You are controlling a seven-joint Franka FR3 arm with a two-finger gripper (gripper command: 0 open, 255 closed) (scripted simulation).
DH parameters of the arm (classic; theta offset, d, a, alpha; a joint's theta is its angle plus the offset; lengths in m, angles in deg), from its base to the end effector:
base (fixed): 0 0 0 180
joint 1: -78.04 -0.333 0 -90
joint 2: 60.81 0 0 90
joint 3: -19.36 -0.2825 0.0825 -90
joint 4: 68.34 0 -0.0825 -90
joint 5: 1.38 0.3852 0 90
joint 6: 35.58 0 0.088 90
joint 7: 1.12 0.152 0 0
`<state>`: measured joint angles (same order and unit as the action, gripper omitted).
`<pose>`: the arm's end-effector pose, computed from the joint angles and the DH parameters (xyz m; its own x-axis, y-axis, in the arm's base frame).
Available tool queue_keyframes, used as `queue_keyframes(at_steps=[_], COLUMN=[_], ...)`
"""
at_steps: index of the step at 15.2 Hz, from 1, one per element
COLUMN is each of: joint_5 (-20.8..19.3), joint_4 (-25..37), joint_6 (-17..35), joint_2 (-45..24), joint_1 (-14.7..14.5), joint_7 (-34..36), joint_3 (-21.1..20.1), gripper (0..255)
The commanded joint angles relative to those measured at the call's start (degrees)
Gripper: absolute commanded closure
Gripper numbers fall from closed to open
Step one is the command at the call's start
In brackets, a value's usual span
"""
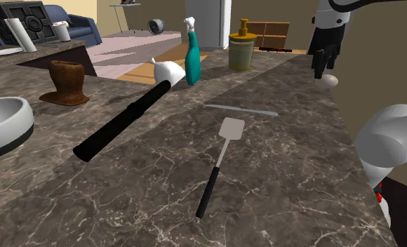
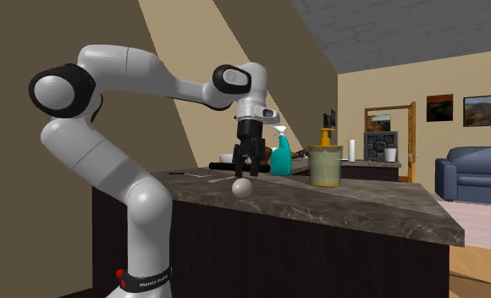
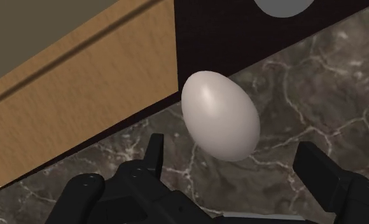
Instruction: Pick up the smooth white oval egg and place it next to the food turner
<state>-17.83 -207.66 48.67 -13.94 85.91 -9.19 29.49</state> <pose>0.2786 -0.1416 0.4863 0.9776 -0.1251 -0.1693 -0.1027 -0.9855 0.1349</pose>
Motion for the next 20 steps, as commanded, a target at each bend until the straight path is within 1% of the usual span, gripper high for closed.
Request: queue_keyframes(at_steps=[1,6,13,14,20], joint_5=[-0.6,-1.4,-1.4,-1.4,-1.4], joint_4=[-1.7,-5.7,-5.6,-5.6,-5.7], joint_6=[1.1,4.0,4.0,4.0,4.0], joint_2=[0.6,1.7,1.7,1.7,1.7], joint_1=[0.2,0.6,0.6,0.6,0.6], joint_7=[-0.1,0.0,0.0,0.0,0.0], joint_3=[0.4,1.3,1.3,1.3,1.3], gripper=[0,0,0,255,255])
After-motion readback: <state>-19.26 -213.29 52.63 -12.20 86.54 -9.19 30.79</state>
